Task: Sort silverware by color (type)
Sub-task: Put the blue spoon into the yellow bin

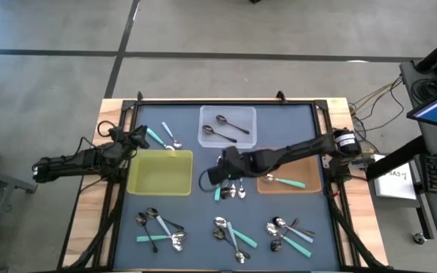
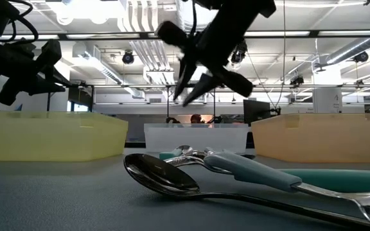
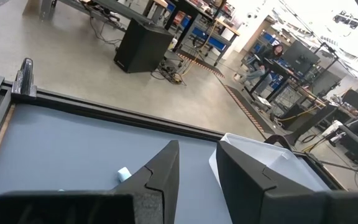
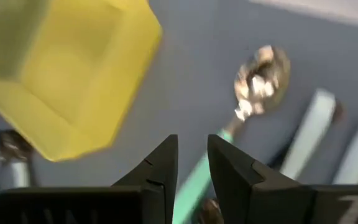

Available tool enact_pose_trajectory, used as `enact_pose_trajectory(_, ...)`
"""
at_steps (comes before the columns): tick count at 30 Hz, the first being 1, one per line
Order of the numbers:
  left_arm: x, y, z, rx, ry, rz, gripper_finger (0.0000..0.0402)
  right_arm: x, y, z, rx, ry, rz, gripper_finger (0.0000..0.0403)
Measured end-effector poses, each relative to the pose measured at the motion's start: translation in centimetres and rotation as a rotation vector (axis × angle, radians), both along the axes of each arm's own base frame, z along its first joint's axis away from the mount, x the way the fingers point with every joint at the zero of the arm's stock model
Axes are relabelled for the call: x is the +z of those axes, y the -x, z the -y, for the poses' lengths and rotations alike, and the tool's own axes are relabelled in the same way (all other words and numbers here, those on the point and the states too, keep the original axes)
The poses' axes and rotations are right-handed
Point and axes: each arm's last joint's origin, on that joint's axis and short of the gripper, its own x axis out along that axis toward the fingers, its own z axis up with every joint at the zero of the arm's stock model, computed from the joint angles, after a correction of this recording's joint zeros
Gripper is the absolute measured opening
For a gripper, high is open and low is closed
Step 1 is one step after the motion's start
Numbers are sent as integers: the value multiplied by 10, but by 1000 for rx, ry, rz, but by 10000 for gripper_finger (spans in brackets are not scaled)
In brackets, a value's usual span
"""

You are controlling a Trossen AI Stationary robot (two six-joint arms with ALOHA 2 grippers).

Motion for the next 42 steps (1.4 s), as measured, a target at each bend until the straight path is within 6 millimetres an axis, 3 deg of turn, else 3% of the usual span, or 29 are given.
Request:
enact_pose_trajectory(5, 0, 0, 0, 0, 0, 0, 89, -25, 1, -11, -51, -43, -97, 79)
enact_pose_trajectory(9, 0, 0, 0, 0, 0, 0, 89, -33, 3, -12, -84, -82, -146, 79)
enact_pose_trajectory(18, 0, 0, 0, -1, 0, 0, 89, -38, 17, -8, -191, -98, -273, 77)
enact_pose_trajectory(42, 0, 0, 0, 0, 0, -1, 89, -40, 13, -13, -209, -212, -244, 77)
